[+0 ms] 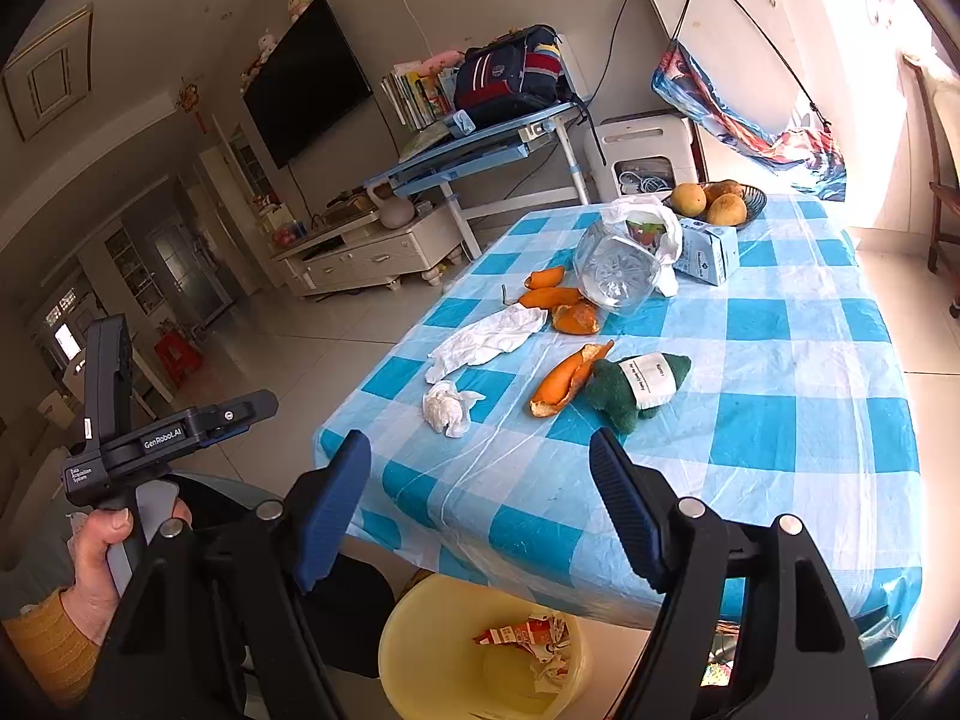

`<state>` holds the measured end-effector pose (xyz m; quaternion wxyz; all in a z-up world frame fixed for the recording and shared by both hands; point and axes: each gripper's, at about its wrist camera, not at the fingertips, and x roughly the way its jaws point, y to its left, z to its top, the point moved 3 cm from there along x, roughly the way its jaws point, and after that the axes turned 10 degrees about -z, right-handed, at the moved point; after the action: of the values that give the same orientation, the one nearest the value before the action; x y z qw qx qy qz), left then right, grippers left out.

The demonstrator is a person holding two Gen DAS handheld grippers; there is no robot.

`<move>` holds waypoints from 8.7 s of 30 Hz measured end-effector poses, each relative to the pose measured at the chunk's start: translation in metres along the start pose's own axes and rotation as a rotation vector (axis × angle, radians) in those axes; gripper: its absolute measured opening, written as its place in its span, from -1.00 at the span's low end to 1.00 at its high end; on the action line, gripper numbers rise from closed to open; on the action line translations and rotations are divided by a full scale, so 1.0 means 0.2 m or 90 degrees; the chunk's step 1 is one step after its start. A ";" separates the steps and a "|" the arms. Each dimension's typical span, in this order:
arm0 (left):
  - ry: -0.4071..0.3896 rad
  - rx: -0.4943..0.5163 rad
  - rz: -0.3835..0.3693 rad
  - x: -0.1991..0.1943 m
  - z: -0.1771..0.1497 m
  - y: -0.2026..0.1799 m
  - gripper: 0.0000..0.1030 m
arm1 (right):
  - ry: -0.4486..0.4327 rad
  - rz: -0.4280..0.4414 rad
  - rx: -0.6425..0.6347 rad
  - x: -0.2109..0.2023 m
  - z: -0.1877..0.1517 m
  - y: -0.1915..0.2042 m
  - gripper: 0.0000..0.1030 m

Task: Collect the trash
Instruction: 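Grasp the green plush toy with the right gripper while the left gripper grasps the crumpled tissue, then carry the plush toy and tissue over the yellow basin and open both grippers, then grasp the white cloth with the left gripper while the right gripper grasps an orange peel, then carry the cloth and peel over the yellow basin and open both grippers, then grasp an orange peel with the left gripper while the right gripper grasps the plastic water bottle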

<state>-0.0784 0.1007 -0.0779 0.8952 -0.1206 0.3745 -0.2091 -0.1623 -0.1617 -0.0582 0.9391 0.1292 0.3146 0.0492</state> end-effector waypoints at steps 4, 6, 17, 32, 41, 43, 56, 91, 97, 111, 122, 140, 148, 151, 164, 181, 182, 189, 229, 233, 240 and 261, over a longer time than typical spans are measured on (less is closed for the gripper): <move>-0.004 0.028 0.012 0.00 -0.01 -0.04 0.82 | -0.002 -0.003 0.002 0.00 0.00 0.00 0.41; -0.003 0.042 0.016 0.00 -0.01 -0.06 0.83 | -0.004 -0.007 0.004 0.00 0.00 -0.01 0.44; 0.009 0.072 0.017 0.03 -0.02 -0.14 0.86 | -0.009 -0.015 0.010 -0.01 0.01 -0.02 0.46; 0.091 0.114 -0.009 0.17 0.00 -0.14 0.86 | 0.054 -0.136 0.020 0.16 0.05 -0.09 0.46; 0.152 0.161 -0.029 0.44 0.02 -0.29 0.86 | 0.117 -0.198 0.026 0.41 0.09 -0.20 0.46; 0.161 0.147 -0.023 0.51 0.02 -0.29 0.86 | 0.123 -0.207 0.017 0.46 0.10 -0.19 0.46; 0.185 0.133 -0.004 0.75 0.01 -0.31 -0.20 | 0.148 -0.221 -0.005 0.59 0.11 -0.24 -0.06; 0.114 0.238 0.000 0.22 -0.06 -0.28 -0.38 | 0.153 -0.055 -0.148 0.19 -0.30 0.35 0.18; 0.130 0.274 -0.005 0.19 -0.14 -0.33 -0.38 | 0.094 -0.085 -0.087 0.14 -0.22 0.26 0.25; 0.395 0.436 -0.058 0.33 -0.66 -0.45 -0.23 | 0.059 -0.223 -0.054 0.12 -0.11 0.12 0.39; 0.301 0.307 -0.075 0.28 -0.41 -0.37 0.27 | 0.079 -0.316 -0.121 0.12 -0.06 0.11 0.62; 0.191 0.237 -0.062 0.34 -0.20 -0.34 0.32 | 0.083 -0.281 -0.137 0.17 -0.01 0.15 0.68; 0.180 0.241 -0.001 0.48 0.00 -0.32 0.37 | 0.111 -0.240 -0.078 0.28 0.01 0.07 0.68; 0.168 0.243 0.016 0.59 0.14 -0.31 0.40 | 0.123 -0.209 -0.025 0.36 0.04 0.01 0.68; 0.221 0.261 0.046 1.06 0.34 -0.27 0.43 | 0.169 -0.193 0.036 0.74 0.16 -0.08 0.34; 0.227 0.233 -0.042 0.98 0.27 -0.36 -0.88 | 0.142 -0.165 0.005 0.63 0.16 -0.11 -0.65; 0.222 0.223 -0.049 0.94 0.27 -0.36 -0.88 | 0.140 -0.154 0.008 0.60 0.15 -0.10 -0.65; 0.194 0.157 -0.093 0.72 0.26 -0.29 -0.88 | 0.155 -0.083 -0.025 0.43 0.02 0.07 -0.65; 0.254 0.256 -0.086 0.14 -0.42 -0.39 -0.02 | 0.008 -0.113 0.028 0.04 -0.17 0.11 0.37; 0.224 0.275 -0.066 0.12 -0.40 -0.41 0.01 | 0.006 -0.115 0.028 0.04 -0.18 0.10 0.38; 0.198 0.295 -0.043 0.10 -0.37 -0.42 0.07 | 0.010 -0.115 0.022 0.04 -0.19 0.11 0.38; 0.154 0.261 -0.029 0.16 -0.13 -0.39 0.20 | -0.023 -0.114 -0.028 0.11 0.16 0.07 0.43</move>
<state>-0.0982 0.0148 -0.0869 0.8448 0.0812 0.4257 -0.3140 -0.1257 -0.1517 -0.0430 0.9478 0.0810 0.3069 -0.0308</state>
